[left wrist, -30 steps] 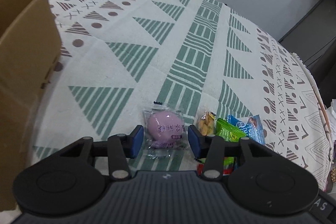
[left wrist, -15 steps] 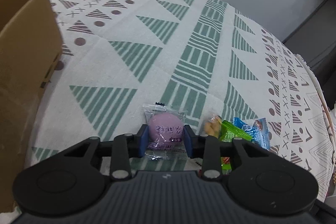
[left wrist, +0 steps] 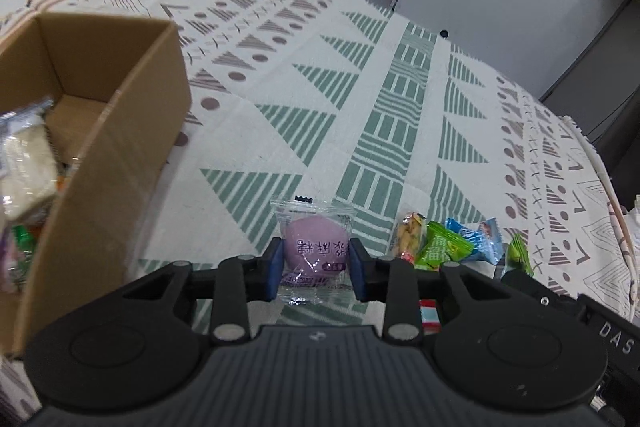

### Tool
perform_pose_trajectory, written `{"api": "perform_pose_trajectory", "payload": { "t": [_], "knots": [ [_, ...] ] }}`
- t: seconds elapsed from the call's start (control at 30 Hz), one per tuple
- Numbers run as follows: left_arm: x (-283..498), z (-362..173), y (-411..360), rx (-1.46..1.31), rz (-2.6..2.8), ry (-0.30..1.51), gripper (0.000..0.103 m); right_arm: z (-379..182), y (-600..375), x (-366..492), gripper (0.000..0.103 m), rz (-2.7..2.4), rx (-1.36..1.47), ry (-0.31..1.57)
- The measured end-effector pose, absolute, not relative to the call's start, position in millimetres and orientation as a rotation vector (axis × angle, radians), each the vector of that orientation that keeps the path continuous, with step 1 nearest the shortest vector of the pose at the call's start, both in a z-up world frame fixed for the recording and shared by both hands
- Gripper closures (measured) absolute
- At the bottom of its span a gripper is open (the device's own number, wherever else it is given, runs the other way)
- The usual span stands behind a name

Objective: Organize snacks
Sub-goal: 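Carry the pink candy in the left tool while the right tool carries the blue-green candy over the box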

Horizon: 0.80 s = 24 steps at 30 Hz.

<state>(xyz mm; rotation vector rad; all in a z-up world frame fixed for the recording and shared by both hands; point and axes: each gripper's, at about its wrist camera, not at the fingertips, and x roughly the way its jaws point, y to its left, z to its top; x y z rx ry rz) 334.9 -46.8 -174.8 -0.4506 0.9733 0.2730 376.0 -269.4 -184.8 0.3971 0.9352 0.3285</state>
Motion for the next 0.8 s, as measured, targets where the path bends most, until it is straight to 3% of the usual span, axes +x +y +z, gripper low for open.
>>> {"api": "perform_pose_trajectory", "payload": {
  "t": [0.8],
  "knots": [
    [253,-79,-14,-0.403,0.352,0.800,0.070,-111,-236,331,0.070,0.481,0.387,0.735]
  ]
}}
